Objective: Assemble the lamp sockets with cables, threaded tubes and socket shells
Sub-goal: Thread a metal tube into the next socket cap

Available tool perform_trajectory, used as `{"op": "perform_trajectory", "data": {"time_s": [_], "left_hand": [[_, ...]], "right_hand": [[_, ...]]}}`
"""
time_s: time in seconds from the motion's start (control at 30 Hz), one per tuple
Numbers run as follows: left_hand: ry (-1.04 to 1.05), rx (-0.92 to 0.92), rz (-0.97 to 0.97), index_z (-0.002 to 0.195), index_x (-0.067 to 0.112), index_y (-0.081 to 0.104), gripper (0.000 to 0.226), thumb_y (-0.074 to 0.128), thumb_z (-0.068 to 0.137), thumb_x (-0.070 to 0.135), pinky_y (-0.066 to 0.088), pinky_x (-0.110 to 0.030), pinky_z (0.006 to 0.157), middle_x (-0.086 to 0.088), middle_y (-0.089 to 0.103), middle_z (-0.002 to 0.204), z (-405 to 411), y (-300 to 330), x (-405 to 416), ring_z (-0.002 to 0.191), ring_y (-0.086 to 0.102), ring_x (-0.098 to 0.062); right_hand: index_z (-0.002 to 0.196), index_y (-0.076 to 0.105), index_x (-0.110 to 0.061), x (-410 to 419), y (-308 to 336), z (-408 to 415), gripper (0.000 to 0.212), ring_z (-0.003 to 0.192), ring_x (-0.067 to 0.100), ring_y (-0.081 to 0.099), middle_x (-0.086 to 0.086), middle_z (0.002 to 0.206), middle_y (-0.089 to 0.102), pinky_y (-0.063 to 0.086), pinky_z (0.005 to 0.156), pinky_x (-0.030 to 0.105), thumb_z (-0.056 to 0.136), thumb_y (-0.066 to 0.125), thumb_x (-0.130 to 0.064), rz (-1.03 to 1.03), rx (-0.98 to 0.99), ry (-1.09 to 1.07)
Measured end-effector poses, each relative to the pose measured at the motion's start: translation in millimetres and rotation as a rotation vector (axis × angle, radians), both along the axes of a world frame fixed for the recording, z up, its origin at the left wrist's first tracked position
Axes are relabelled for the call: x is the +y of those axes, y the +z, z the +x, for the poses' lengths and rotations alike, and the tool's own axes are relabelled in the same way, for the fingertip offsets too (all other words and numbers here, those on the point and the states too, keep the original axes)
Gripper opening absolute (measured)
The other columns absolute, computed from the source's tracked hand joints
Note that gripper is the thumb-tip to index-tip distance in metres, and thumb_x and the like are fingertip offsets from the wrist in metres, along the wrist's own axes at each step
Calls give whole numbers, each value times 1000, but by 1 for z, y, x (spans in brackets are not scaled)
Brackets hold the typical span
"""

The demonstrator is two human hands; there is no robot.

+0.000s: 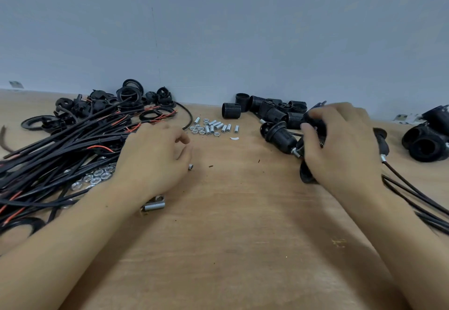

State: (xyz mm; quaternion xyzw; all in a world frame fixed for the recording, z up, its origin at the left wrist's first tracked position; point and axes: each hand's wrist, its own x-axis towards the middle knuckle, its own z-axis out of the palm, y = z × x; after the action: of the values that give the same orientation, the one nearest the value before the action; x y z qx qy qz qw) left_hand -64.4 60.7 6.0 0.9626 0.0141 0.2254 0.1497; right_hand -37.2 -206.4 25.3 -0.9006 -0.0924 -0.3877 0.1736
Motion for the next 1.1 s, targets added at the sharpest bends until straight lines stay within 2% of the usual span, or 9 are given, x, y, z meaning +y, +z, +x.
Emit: {"op": "perform_trajectory", "data": {"time_s": [0.1, 0.27, 0.4, 0.5, 0.6, 0.7, 0.83, 1.0, 1.1], "left_hand": [[105, 155, 108, 118, 28, 64, 29, 54, 93, 39, 43, -41, 93, 2, 60, 123, 3, 1, 8, 116, 50, -27], [71, 248, -9, 114, 27, 70, 25, 58, 93, 21, 43, -29, 82, 2, 66, 119, 5, 2, 12, 112, 58, -21], [66, 268, 3, 116, 30, 69, 33, 59, 89, 13, 51, -38, 91, 3, 66, 123, 6, 5, 18, 114, 59, -22], [81, 279, 99, 111, 31, 71, 29, 58, 91, 17, 51, -34, 80, 5, 69, 111, 9, 3, 21, 102, 61, -22], [79, 205, 92, 108, 31, 72, 24, 60, 92, 18, 47, -30, 75, 7, 70, 109, 11, 2, 23, 98, 60, -19], [54, 129, 61, 101, 33, 72, 14, 65, 92, 24, 38, -27, 70, 12, 70, 103, 12, -1, 24, 89, 54, -12], [65, 9, 4, 110, 29, 72, 20, 62, 92, 27, 46, -33, 79, 6, 71, 110, 17, -1, 27, 107, 61, -23], [-17, 102, 5, 121, 22, 68, 30, 55, 96, 32, 48, -46, 95, -3, 69, 116, 23, -7, 31, 117, 55, -29], [-58, 158, 29, 103, 19, 70, 29, 49, 98, 37, 48, -43, 87, -2, 69, 92, 27, -10, 27, 102, 57, -28]], "right_hand": [[107, 69, -5, 19, -7, -8, 20, 102, 30, 55, 9, 104, 66, 38, 92, 29, 91, 62, -15, -53, -101, 302], [107, 69, -8, 32, -21, -15, 20, 100, 26, 59, 4, 102, 66, 49, 86, 42, 94, 59, -20, -161, 102, 582], [104, 70, -12, 31, -22, -14, 15, 98, 22, 57, -1, 98, 65, 49, 84, 42, 96, 60, -20, -184, 198, 592], [113, 67, -13, 36, -22, -16, 25, 107, 23, 55, 0, 107, 65, 46, 92, 40, 97, 57, -28, -224, 260, 563], [126, 61, -13, 45, -24, -18, 37, 115, 21, 53, 0, 120, 62, 44, 97, 42, 98, 53, -37, -319, 349, 607], [128, 59, -14, 51, -25, -20, 39, 117, 19, 53, -2, 124, 61, 44, 97, 42, 100, 50, -40, -371, 379, 644], [128, 59, -14, 50, -26, -20, 40, 118, 18, 53, -2, 124, 61, 44, 97, 42, 100, 47, -41, -368, 368, 651], [126, 61, -13, 49, -26, -22, 39, 116, 20, 54, 0, 121, 63, 45, 97, 41, 99, 50, -39, -373, 358, 651], [124, 63, -12, 51, -24, -25, 36, 114, 21, 56, 1, 119, 65, 46, 96, 41, 98, 55, -35, -398, 341, 667]]}}
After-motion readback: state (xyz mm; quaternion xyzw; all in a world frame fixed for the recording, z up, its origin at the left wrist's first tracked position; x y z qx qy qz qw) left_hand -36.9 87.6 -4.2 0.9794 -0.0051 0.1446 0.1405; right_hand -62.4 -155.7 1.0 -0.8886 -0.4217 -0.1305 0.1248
